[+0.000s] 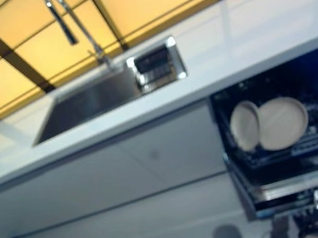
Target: Take plates into dishwasher
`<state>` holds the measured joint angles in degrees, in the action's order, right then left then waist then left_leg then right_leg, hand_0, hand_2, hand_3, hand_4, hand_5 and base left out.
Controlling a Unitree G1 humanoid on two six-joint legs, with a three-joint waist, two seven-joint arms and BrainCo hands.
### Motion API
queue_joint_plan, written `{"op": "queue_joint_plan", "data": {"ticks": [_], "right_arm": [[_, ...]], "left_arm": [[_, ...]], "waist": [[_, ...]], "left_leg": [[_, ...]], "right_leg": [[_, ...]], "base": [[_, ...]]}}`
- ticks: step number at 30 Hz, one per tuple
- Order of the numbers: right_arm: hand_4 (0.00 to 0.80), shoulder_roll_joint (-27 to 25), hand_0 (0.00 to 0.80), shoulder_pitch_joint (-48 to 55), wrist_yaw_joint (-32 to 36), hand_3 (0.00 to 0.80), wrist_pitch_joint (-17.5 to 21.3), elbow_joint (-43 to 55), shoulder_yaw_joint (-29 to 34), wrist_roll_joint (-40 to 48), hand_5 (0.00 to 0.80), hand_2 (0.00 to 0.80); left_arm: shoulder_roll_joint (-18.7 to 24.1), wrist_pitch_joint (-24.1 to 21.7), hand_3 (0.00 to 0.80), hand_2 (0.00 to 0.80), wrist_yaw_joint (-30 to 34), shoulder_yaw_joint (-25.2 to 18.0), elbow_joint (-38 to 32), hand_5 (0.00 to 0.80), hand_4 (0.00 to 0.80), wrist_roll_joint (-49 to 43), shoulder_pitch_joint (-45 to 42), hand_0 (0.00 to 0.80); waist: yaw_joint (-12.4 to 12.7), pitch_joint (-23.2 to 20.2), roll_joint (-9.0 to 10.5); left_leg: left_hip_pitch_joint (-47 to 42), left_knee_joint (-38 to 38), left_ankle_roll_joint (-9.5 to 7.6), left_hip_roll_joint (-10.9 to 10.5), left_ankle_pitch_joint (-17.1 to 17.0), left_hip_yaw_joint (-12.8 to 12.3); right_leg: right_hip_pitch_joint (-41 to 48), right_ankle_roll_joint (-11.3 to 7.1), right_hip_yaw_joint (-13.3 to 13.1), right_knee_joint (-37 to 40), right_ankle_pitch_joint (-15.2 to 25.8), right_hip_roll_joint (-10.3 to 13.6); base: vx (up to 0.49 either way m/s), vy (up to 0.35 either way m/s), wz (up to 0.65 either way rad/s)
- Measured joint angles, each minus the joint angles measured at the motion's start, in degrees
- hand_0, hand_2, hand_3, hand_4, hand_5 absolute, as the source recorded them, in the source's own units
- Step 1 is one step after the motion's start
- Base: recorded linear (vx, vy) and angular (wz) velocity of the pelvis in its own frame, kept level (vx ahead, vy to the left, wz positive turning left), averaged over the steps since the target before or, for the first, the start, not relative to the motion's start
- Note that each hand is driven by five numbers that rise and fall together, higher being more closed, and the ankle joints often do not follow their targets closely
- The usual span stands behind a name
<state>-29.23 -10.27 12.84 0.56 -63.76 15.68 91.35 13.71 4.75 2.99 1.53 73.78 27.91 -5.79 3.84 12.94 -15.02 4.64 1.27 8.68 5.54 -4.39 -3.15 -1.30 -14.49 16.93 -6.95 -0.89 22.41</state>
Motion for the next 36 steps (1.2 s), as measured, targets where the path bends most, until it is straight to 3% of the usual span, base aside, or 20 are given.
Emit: {"op": "queue_joint_plan", "data": {"ticks": [5,14,17,21,25,31,32,36], "right_arm": [[0.000,0.0,0.000,0.0,-0.5,0.000,3.2,3.0,-3.0,-0.1,0.000,0.000],[0.000,0.1,0.000,-1.1,-0.9,0.000,3.5,13.8,-7.7,-0.7,0.000,0.000],[0.000,0.1,0.000,-2.9,-0.9,0.000,3.4,16.9,-9.0,-0.7,0.000,0.000],[0.000,0.2,0.000,-6.9,-0.9,0.000,3.2,19.6,-10.2,-2.0,0.000,0.000],[0.000,0.6,0.000,-9.5,-1.3,0.000,2.9,20.9,-10.1,-3.5,0.000,0.000],[0.000,3.7,0.000,-13.3,1.2,0.000,3.1,24.1,-10.1,-5.3,0.000,0.000],[0.000,3.8,0.000,-13.2,1.1,0.000,3.2,24.1,-10.1,-5.4,0.000,0.000],[0.000,4.0,0.000,-12.4,-1.6,0.000,2.0,22.4,-10.0,-9.9,0.000,0.000]], "left_arm": [[-0.1,-0.4,0.000,0.000,0.6,0.0,1.0,0.000,0.000,-0.1,-0.4,0.000],[-1.5,-0.1,0.000,0.000,2.2,-0.4,2.3,0.000,0.000,-0.3,-1.0,0.000],[-2.1,-0.4,0.000,0.000,2.6,-0.4,2.3,0.000,0.000,-2.0,-1.0,0.000],[-2.1,-0.8,0.000,0.000,2.6,-0.5,2.4,0.000,0.000,-2.7,-1.1,0.000],[-1.1,-1.7,0.000,0.000,2.6,-0.5,2.7,0.000,0.000,-4.8,-1.2,0.000],[2.6,-2.1,0.000,0.000,2.4,-0.6,3.7,0.000,0.000,-7.2,-1.8,0.000],[3.0,-2.3,0.000,0.000,2.4,-0.6,3.7,0.000,0.000,-7.3,-1.8,0.000],[3.9,-2.8,0.000,0.000,2.4,-0.6,3.6,0.000,0.000,-8.7,-1.8,0.000]], "waist": [[0.0,0.6,-0.75],[0.3,0.6,-1.60],[0.5,0.7,-1.52],[2.7,0.6,-1.03],[5.0,-0.8,1.72],[5.2,-5.5,8.47],[5.3,-6.3,8.90],[5.1,-8.3,11.35]], "left_leg": [[-0.9,0.1,-0.45,-0.2,0.1,0.2],[-4.1,-0.8,-0.54,0.1,0.0,0.4],[-4.6,-0.8,-0.45,0.3,0.0,1.3],[-6.0,-0.8,-0.01,0.7,0.0,1.9],[-6.1,-0.8,0.07,1.3,0.0,2.4],[-7.1,-1.5,0.35,2.9,0.2,2.2],[-7.3,-2.1,1.56,3.4,0.2,2.1],[-7.0,-2.9,1.62,3.4,0.3,1.6]], "right_leg": [[0.5,0.00,-0.1,-0.9,-0.1,0.3],[3.5,-0.01,0.1,-0.7,-0.1,0.0],[5.0,0.01,1.2,-0.2,-0.1,-0.4],[7.1,0.31,2.1,0.1,-0.5,-0.9],[8.1,0.04,2.7,0.1,-1.5,-1.6],[11.0,0.26,3.7,2.3,-2.6,-3.7],[11.2,0.47,3.9,2.5,-2.7,-4.3],[11.1,0.52,3.9,4.2,-2.0,-4.4]], "base": [[0.047,0.069,0.00],[0.070,0.009,-0.01],[0.063,-0.060,0.12],[0.057,-0.066,0.07],[0.045,-0.083,0.18],[0.037,-0.112,0.13],[0.020,-0.138,0.09],[0.005,-0.088,-0.02]]}}
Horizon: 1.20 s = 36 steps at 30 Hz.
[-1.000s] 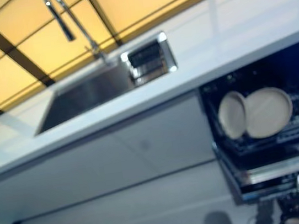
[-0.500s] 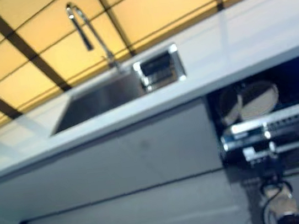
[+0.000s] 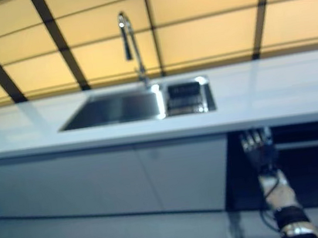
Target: Take plates into dishwasher
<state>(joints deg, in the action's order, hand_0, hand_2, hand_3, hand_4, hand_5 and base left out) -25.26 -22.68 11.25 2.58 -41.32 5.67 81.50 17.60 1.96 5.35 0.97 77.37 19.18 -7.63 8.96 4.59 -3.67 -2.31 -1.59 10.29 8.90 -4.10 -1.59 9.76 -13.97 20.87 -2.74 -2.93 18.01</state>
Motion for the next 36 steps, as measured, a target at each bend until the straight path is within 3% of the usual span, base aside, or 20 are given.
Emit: {"op": "queue_joint_plan", "data": {"ticks": [7,10,15,20,27,36], "right_arm": [[0.000,-1.5,0.000,4.8,-3.2,0.000,-8.0,-15.6,0.0,-19.7,0.000,0.000],[0.000,-1.8,0.000,8.3,-3.7,0.000,-10.5,-20.8,-0.1,-24.3,0.000,0.000],[0.000,-0.7,0.000,12.8,-3.9,0.000,-11.4,-23.3,-2.4,-29.1,0.000,0.000],[0.000,4.7,0.000,15.2,-3.5,0.000,-11.5,-29.0,-5.2,-37.4,0.000,0.000],[0.000,10.3,0.000,19.8,-5.8,0.000,-11.9,-31.4,-8.5,-45.4,0.000,0.000],[0.000,11.8,0.000,22.9,-6.9,0.000,-13.0,-33.4,-8.4,-45.3,0.000,0.000]], "left_arm": [[1.5,0.0,0.000,0.000,-1.2,0.0,-0.9,0.000,0.000,-0.2,0.6,0.000],[1.4,0.1,0.000,0.000,-1.5,0.0,-1.6,0.000,0.000,-0.1,1.5,0.000],[1.6,0.3,0.000,0.000,-2.4,0.1,-2.6,0.000,0.000,-0.2,4.5,0.000],[1.7,2.3,0.000,0.000,-4.2,2.2,-2.9,0.000,0.000,-1.4,6.7,0.000],[0.9,6.3,0.000,0.000,-5.8,5.0,-3.9,0.000,0.000,-5.0,7.6,0.000],[-2.1,6.7,0.000,0.000,-6.5,5.1,-4.6,0.000,0.000,-4.9,6.8,0.000]], "waist": [[0.0,-1.6,2.16],[-0.1,-1.4,2.99],[-1.7,-1.1,4.92],[-2.1,-2.9,7.76],[-3.5,-3.1,7.38],[-3.6,-3.1,6.85]], "left_leg": [[1.6,-1.1,0.56,0.6,-0.4,-1.2],[2.1,-1.2,0.59,0.8,-0.4,-1.4],[2.1,-1.8,0.72,0.9,-0.3,-1.8],[1.8,-2.4,0.90,1.0,-0.4,-3.1],[0.6,-3.2,0.93,1.0,-0.4,-4.1],[-0.1,-3.2,1.01,1.0,-0.3,-4.5]], "right_leg": [[0.0,0.06,-0.4,6.5,3.6,-1.8],[0.0,0.13,-0.5,7.5,3.9,-2.2],[-0.4,0.17,-0.6,7.4,3.9,-2.2],[-1.2,0.21,-1.6,7.4,3.9,-2.2],[-1.0,0.19,-2.6,7.4,3.9,-2.1],[-0.9,0.17,-3.1,7.5,3.9,-2.0]], "base": [[-0.039,-0.053,-0.08],[-0.052,-0.003,0.00],[-0.049,0.031,-0.02],[-0.013,0.035,-0.10],[0.033,0.039,-0.06],[0.019,0.005,-0.03]]}}
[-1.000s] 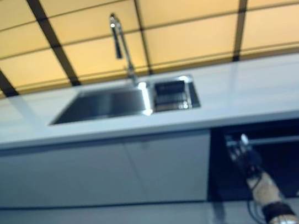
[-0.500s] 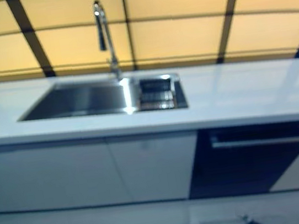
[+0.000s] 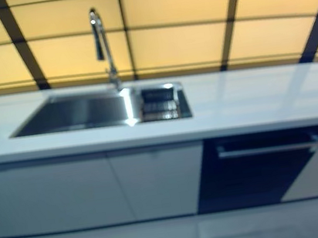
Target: Take plates into dishwasher
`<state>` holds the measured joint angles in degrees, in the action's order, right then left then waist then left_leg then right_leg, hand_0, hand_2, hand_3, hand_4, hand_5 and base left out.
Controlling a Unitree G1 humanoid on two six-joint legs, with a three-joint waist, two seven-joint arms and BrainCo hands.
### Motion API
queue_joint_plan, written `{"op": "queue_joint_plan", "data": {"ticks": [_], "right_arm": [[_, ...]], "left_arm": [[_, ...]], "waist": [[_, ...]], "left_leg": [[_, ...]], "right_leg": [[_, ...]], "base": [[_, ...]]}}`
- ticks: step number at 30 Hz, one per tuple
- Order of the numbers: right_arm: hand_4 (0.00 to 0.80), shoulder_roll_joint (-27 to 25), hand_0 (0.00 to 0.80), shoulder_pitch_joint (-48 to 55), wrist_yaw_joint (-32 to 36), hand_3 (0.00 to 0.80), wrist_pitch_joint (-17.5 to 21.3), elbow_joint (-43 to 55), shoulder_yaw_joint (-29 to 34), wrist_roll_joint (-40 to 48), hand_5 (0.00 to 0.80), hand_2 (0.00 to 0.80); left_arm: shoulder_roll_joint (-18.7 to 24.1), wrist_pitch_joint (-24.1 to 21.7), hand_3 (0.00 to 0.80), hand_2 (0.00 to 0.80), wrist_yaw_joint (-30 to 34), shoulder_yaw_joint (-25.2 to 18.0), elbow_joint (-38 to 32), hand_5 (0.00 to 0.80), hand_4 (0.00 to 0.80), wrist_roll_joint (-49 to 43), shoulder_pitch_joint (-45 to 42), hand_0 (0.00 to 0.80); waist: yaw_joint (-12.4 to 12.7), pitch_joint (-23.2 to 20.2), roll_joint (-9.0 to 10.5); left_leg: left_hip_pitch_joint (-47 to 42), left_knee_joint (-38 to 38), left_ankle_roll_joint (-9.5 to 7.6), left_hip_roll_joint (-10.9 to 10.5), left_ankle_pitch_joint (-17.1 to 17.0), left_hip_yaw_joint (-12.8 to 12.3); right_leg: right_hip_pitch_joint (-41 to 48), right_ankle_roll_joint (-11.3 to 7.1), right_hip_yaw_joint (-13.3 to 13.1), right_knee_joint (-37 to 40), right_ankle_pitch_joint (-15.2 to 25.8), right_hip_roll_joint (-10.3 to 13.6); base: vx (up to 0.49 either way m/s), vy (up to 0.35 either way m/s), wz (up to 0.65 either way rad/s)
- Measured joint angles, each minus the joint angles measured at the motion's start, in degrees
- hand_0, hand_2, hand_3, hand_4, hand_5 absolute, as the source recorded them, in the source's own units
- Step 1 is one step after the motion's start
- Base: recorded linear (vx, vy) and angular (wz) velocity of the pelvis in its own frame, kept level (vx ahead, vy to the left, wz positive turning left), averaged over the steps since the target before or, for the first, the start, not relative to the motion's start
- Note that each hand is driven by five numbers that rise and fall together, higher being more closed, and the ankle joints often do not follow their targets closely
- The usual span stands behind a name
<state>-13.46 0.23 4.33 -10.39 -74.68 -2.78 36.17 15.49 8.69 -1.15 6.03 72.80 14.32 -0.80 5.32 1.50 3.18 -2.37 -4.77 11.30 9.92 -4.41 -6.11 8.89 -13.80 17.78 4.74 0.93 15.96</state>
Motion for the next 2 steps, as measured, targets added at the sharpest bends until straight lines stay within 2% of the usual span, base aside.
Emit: {"op": "queue_joint_plan", "data": {"ticks": [2], "right_arm": [[0.000,-0.1,0.000,-0.1,-0.1,0.000,0.0,0.0,0.0,0.0,0.000,0.000]], "left_arm": [[0.1,-0.5,0.000,0.000,-0.1,0.0,0.0,0.000,0.000,0.0,-0.3,0.000]], "waist": [[0.1,0.0,-0.01]], "left_leg": [[0.0,0.0,0.00,0.0,0.0,0.0]], "right_leg": [[0.0,0.00,0.0,0.0,0.0,0.0]], "base": [[0.000,0.000,0.00]]}}
